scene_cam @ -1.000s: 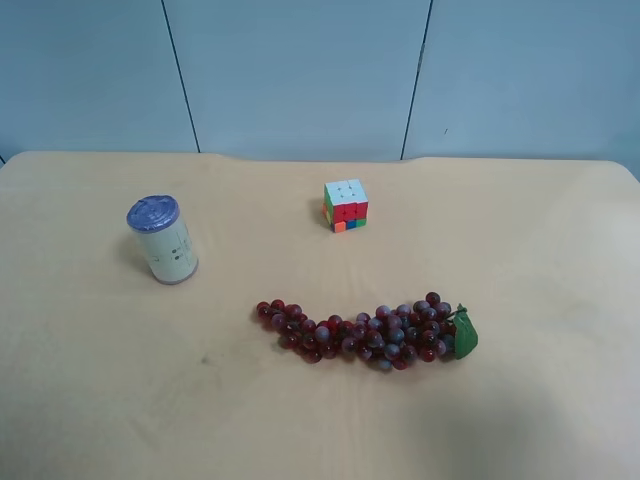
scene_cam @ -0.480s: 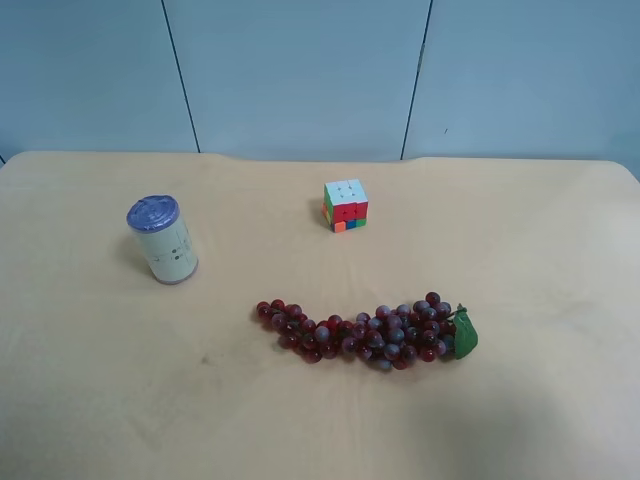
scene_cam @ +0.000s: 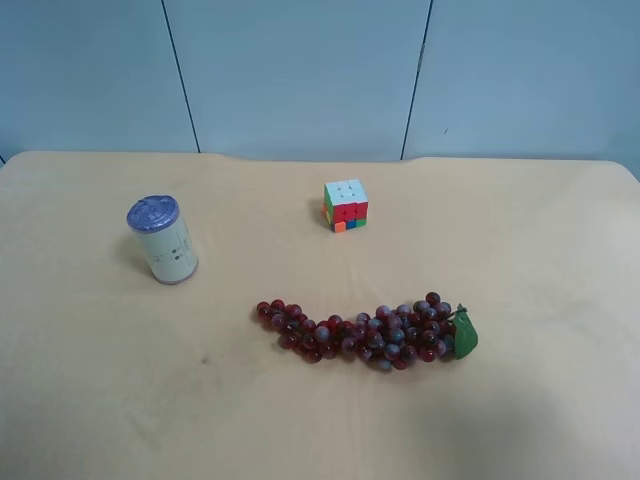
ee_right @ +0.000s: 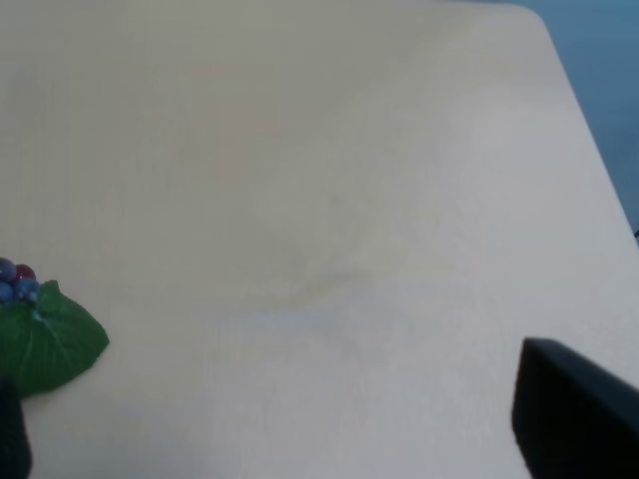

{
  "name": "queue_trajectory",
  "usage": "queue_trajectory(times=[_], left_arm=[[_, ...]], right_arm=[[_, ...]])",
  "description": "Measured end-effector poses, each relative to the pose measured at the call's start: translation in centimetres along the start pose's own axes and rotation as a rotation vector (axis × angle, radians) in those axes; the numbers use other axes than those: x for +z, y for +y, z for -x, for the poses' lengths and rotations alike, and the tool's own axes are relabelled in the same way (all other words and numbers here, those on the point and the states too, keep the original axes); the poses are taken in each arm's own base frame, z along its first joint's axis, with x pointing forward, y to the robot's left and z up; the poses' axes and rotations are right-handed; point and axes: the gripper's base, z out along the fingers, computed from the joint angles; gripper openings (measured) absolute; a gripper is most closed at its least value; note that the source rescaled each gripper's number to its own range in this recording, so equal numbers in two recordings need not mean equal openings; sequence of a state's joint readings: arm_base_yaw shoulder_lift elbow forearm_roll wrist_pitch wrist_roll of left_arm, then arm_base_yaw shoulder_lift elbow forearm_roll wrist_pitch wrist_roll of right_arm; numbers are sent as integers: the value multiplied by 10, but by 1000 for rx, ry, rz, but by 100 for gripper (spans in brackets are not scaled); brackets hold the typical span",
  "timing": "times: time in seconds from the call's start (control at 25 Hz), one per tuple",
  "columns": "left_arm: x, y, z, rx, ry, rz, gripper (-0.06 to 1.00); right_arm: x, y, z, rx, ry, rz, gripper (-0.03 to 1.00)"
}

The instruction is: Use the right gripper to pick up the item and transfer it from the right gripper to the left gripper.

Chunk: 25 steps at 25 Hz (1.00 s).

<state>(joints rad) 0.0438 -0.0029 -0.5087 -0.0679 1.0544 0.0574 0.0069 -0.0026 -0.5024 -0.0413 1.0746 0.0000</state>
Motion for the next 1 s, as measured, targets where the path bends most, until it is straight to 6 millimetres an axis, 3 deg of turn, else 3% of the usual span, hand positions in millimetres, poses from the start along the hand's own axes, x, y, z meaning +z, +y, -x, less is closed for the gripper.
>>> queue_trajectory(times=[1.0], left_arm=[[0,0,0,0,1,0,83]], right_arm=[[0,0,0,0,0,0,84]])
